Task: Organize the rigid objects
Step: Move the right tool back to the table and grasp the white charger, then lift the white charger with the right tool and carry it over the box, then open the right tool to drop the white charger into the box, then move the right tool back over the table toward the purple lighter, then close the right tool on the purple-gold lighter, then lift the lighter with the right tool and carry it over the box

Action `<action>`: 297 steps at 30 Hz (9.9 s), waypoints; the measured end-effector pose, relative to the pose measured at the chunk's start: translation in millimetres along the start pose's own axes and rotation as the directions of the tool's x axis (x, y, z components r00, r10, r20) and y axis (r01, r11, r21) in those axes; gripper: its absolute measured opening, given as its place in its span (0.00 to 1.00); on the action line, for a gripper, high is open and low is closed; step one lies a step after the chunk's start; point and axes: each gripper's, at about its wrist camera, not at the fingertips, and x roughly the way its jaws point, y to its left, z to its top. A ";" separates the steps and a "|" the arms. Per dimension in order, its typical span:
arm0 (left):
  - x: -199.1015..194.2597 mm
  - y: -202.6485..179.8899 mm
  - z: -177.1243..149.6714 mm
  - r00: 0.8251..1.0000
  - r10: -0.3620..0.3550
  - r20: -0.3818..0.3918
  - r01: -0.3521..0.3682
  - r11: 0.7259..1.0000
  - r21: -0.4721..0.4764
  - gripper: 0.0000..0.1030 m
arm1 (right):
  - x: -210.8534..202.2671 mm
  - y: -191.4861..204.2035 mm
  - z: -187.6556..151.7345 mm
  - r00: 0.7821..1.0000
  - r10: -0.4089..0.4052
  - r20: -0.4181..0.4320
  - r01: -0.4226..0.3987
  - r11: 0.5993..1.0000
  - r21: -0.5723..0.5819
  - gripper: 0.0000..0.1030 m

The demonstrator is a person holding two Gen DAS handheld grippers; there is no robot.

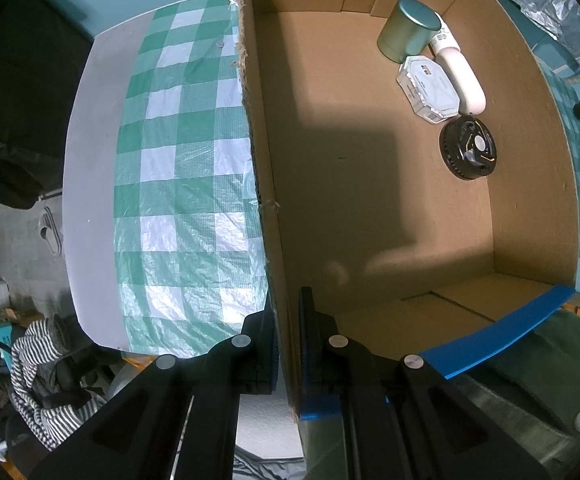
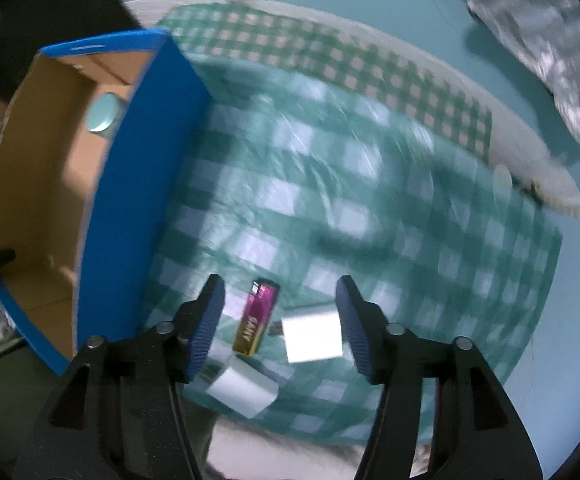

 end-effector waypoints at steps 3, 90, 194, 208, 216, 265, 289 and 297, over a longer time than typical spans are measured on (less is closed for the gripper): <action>0.0 0.0 -0.1 1.000 0.000 0.000 0.000 1.000 0.000 0.06 | 15.5 -17.1 -9.3 1.000 0.002 -0.028 0.000 0.997 0.079 0.63; 1.1 0.6 -7.3 1.000 -0.012 0.007 0.011 1.000 0.003 0.09 | -21.3 55.6 -17.3 0.998 0.048 0.027 -0.048 0.999 -0.004 0.48; -0.4 1.1 -3.5 1.000 -0.011 0.011 0.011 1.000 0.016 0.10 | -38.2 86.0 1.4 0.993 0.097 0.066 -0.094 0.995 -0.039 0.54; -0.2 2.3 -7.4 1.000 -0.015 0.008 0.015 1.000 0.023 0.10 | 33.2 24.5 -33.7 0.994 0.107 -0.034 -0.098 0.975 0.202 0.55; -0.2 1.0 -8.1 1.000 -0.014 0.007 0.013 0.999 0.030 0.10 | 64.4 12.6 -43.7 0.992 0.108 -0.060 -0.088 0.959 0.268 0.55; 2.2 6.4 -6.5 0.999 -0.033 -0.001 0.033 0.999 0.032 0.11 | 18.6 60.4 -21.1 0.998 0.055 -0.032 -0.053 0.997 0.063 0.22; -0.7 6.3 -3.4 0.999 -0.033 0.008 0.033 0.999 0.031 0.11 | -56.7 129.1 18.8 0.991 0.116 0.068 -0.104 0.982 -0.155 0.22; -1.6 6.7 -3.4 0.999 -0.034 0.008 0.034 0.999 0.028 0.11 | -46.9 168.1 26.8 0.990 0.127 0.053 -0.111 0.965 -0.238 0.22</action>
